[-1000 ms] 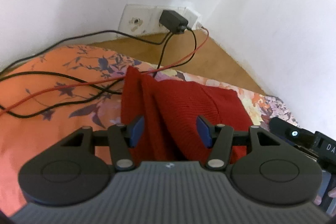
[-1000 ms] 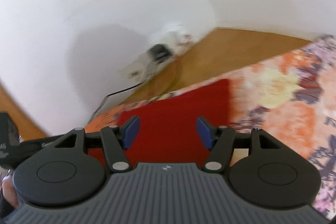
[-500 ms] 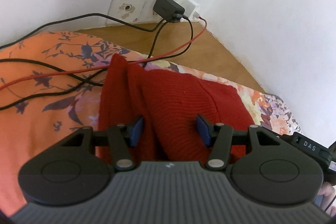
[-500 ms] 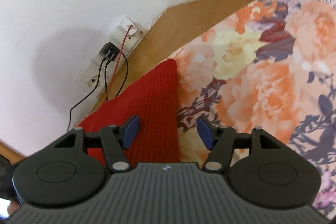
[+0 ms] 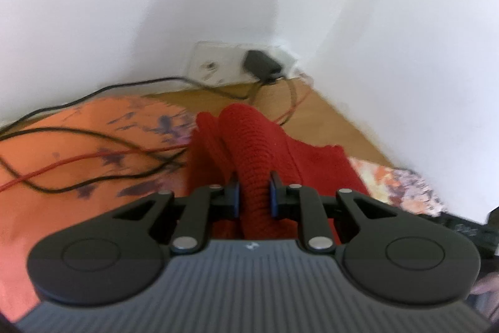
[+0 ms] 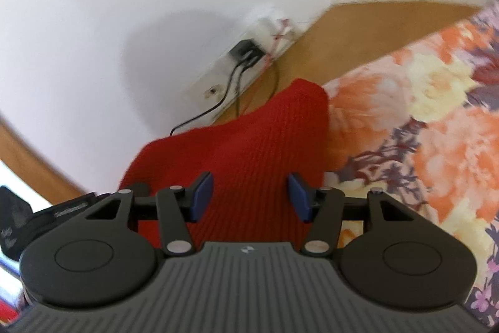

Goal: Fold small clothes

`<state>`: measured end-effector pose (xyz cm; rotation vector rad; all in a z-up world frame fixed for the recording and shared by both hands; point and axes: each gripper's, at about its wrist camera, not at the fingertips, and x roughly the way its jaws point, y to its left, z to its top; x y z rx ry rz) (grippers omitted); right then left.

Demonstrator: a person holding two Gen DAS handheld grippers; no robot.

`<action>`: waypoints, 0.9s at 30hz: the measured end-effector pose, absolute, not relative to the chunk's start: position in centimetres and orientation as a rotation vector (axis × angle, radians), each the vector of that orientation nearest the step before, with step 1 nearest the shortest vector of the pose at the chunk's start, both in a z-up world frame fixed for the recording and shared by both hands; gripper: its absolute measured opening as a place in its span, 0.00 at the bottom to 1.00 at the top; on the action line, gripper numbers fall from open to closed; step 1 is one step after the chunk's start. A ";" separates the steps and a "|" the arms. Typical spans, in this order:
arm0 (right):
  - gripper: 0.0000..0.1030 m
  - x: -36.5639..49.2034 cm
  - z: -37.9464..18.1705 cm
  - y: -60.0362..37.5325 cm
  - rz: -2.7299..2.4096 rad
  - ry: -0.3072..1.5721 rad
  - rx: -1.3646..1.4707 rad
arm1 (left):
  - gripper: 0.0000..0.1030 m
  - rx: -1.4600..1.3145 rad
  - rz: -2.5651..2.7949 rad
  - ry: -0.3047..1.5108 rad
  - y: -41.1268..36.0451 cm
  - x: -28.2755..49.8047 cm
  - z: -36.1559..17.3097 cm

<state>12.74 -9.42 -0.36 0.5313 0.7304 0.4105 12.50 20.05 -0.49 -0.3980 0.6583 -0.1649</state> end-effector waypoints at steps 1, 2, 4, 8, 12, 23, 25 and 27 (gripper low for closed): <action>0.60 12.7 -0.2 -8.7 0.408 0.730 0.494 | 0.20 -0.399 -0.157 0.678 20.3 12.5 -1.0; 0.60 12.5 -0.1 -8.0 0.398 0.728 0.452 | 0.20 -0.404 -0.150 0.705 20.6 12.6 -1.7; 0.60 12.4 0.0 -7.1 0.373 0.730 0.377 | 0.23 -0.427 -0.137 0.727 21.0 12.7 -2.8; 0.61 12.3 -0.2 -7.0 0.353 0.734 0.352 | 0.33 -0.425 -0.135 0.715 21.2 12.4 -3.0; 0.73 11.8 -0.6 -8.7 0.357 0.743 0.451 | 0.52 -0.427 -0.138 0.733 21.7 11.9 -2.6; 0.94 12.6 -5.5 -13.1 0.409 0.873 0.793 | 0.59 -0.710 -0.233 0.808 24.2 12.4 -5.4; 0.94 13.2 -6.1 -12.7 0.442 0.888 0.814 | 0.59 -0.737 -0.257 0.814 24.2 12.8 -5.9; 0.94 13.6 -6.4 -12.0 0.468 0.894 0.806 | 0.60 -0.772 -0.282 0.819 24.3 13.3 -6.4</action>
